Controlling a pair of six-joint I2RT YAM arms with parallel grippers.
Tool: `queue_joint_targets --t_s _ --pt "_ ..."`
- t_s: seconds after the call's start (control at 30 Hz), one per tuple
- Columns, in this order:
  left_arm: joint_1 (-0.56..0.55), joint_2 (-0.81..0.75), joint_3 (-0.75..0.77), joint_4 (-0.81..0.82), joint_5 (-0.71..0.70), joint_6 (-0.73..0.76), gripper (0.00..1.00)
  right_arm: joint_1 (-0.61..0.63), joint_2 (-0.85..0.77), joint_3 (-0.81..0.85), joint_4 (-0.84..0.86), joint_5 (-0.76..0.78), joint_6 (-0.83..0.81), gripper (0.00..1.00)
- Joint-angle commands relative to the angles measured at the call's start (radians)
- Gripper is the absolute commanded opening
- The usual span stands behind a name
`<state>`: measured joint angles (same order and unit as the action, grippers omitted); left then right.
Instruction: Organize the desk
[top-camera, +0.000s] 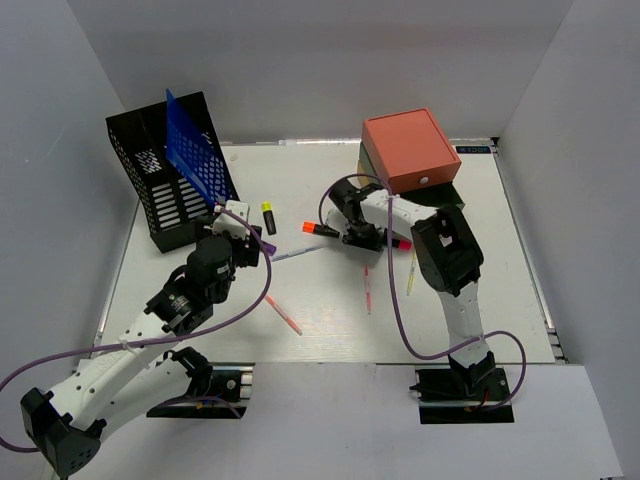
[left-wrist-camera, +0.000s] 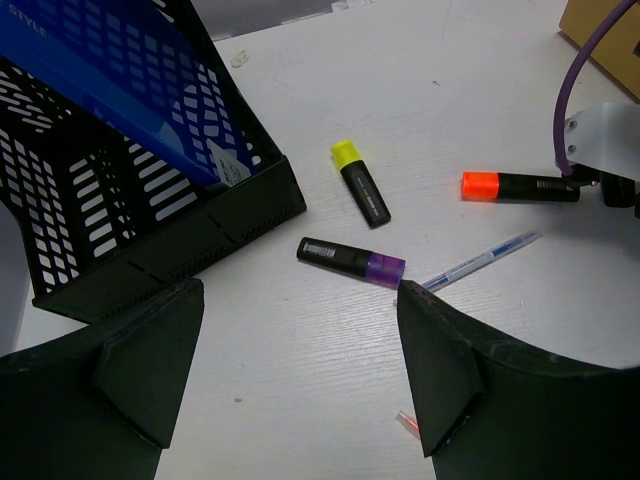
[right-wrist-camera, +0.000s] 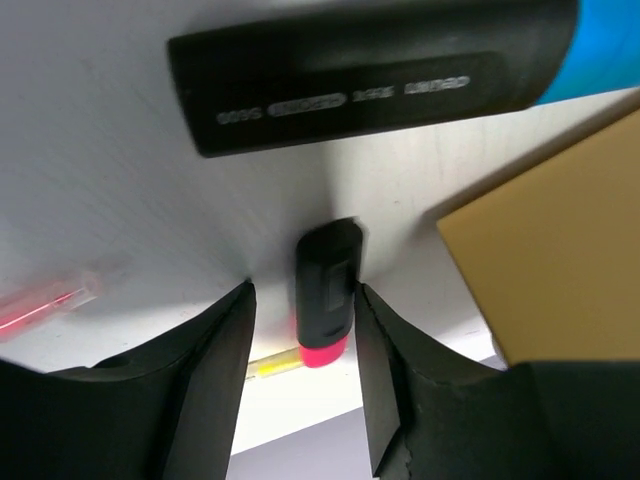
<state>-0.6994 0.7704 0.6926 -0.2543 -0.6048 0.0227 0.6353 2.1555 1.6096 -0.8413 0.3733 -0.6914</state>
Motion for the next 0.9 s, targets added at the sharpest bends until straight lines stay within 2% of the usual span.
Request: queue_joint_targets --t_s 0.0,0.3,0.47,0.67,0.87 --pt "0.003 -0.020 -0.016 0.016 0.000 0.006 0.87 -0.009 0.029 0.023 -0.067 -0.091 -0.002 0.49" --pt "0.003 -0.019 -0.019 0.021 0.000 0.011 0.87 0.004 0.004 0.001 -0.119 -0.229 -0.005 0.44" --pt "0.003 -0.022 -0.022 0.023 0.000 0.013 0.87 0.003 -0.002 -0.019 -0.105 -0.218 -0.003 0.46" --pt "0.003 -0.022 -0.022 0.024 0.002 0.013 0.87 -0.005 0.003 -0.036 -0.087 -0.198 -0.011 0.54" --pt "0.003 -0.026 -0.024 0.026 0.004 0.014 0.87 -0.006 0.017 -0.054 -0.079 -0.214 -0.013 0.52"
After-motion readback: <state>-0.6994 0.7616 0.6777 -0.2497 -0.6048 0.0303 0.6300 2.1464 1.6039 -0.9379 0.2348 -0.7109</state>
